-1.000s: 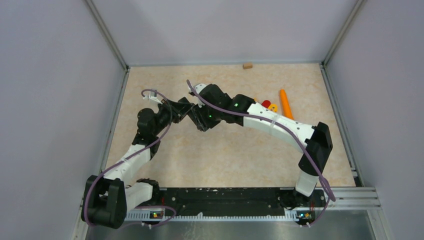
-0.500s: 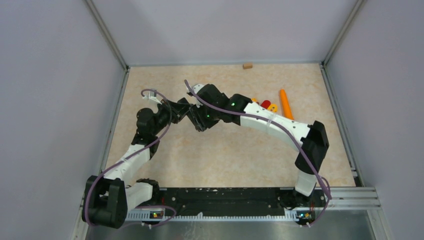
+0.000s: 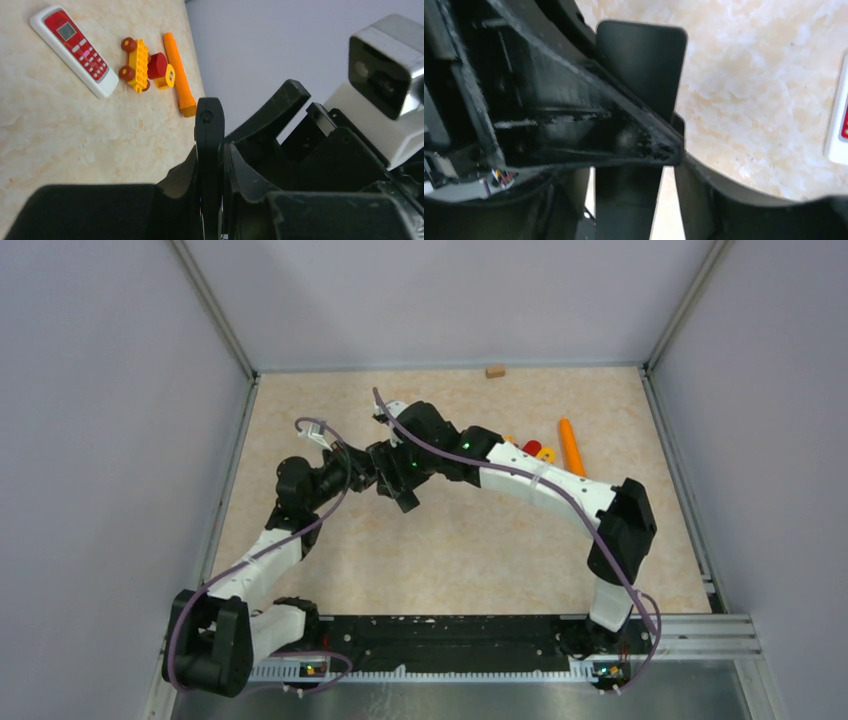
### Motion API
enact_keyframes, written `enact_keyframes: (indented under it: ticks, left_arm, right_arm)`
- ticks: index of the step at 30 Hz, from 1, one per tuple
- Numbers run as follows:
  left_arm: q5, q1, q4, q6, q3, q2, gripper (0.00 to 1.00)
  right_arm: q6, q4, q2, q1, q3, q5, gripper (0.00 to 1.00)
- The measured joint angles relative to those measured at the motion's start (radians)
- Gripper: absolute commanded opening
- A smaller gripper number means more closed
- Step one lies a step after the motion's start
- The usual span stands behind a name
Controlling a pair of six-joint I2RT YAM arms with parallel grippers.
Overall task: Load the batteries into the remote control
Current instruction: Load the battery cover into the remote control.
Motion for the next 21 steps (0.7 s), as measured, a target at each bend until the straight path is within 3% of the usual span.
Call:
enact_keyframes:
  ticks: [7,12,16,21]
  left_arm:
    - [0.076,-0.010,0.006,0.012,0.000,0.005,0.00]
    - [0.114,-0.003,0.005,0.028,0.001,0.017,0.00]
    - [0.142,0.009,0.010,0.043,0.004,0.018,0.00]
    - [0.201,0.010,0.021,0.049,0.022,0.018,0.00]
  right_arm:
    - [0.015,0.203,-0.080,-0.059,-0.225,-0.145,0.85]
    - [0.021,0.293,-0.274,-0.104,-0.450,-0.251,0.94]
    - [0.027,0.365,-0.449,-0.142,-0.558,-0.333,0.93]
    - [0.108,0.558,-0.523,-0.144,-0.645,-0.412,0.79]
